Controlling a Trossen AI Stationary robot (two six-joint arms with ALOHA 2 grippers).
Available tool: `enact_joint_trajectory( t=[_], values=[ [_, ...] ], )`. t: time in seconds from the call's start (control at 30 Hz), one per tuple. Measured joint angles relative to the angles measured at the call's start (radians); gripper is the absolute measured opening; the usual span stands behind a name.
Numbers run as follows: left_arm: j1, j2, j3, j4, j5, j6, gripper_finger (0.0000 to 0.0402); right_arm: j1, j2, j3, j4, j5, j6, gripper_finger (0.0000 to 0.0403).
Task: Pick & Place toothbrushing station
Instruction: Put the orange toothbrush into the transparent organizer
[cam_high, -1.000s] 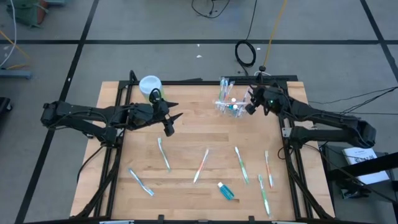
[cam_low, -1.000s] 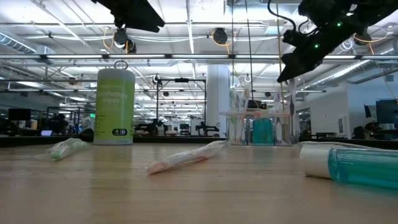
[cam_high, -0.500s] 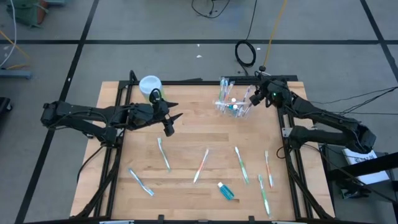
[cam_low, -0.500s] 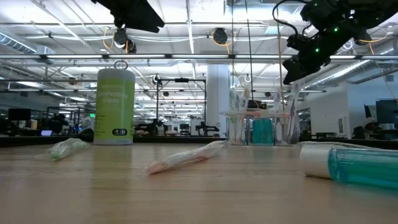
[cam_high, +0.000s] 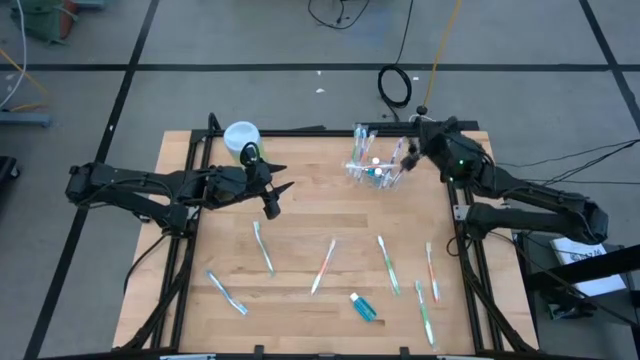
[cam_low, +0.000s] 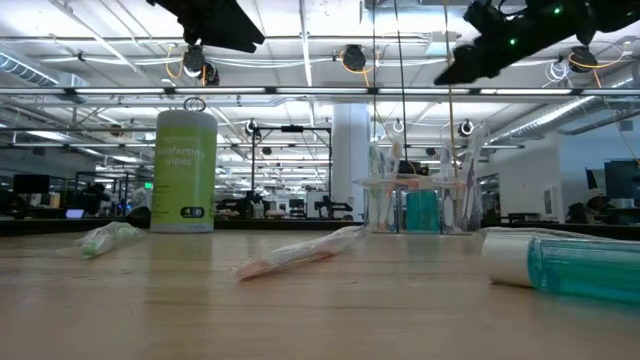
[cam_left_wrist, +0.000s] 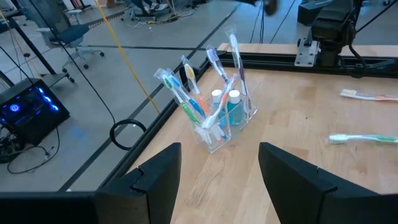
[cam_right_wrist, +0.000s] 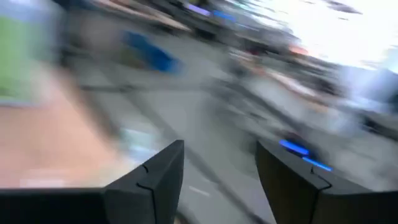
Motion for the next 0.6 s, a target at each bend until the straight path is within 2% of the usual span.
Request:
enact_joint_trajectory(
  t=[0.13, 0.23, 0.3, 0.4, 0.6],
  values=[
    [0.0, 0.0, 0.0, 0.0, 0.0, -0.001, 0.0218, 0.045, 0.049, 0.0, 0.02, -0.349, 0.156, 0.0181],
    [0.0, 0.0, 0.0, 0.004, 0.0, -0.005, 0.0219, 0.097, 0.12, 0.0, 0.033, -0.462, 0.206, 0.0171],
    [0.0, 0.0, 0.0, 0.014, 0.0, -0.002, 0.0218, 0.138, 0.19, 0.026, 0.009, -0.471, 0.184, 0.0166],
    [0.0, 0.0, 0.0, 0.041, 0.0, 0.001, 0.0218, 0.17, 0.302, 0.107, -0.094, -0.398, 0.142, 0.0163],
    [0.001, 0.0, 0.0, 0.081, 0.025, 0.057, 0.0218, 0.134, 0.576, 0.311, -0.331, -0.357, 0.131, 0.0164]
  ],
)
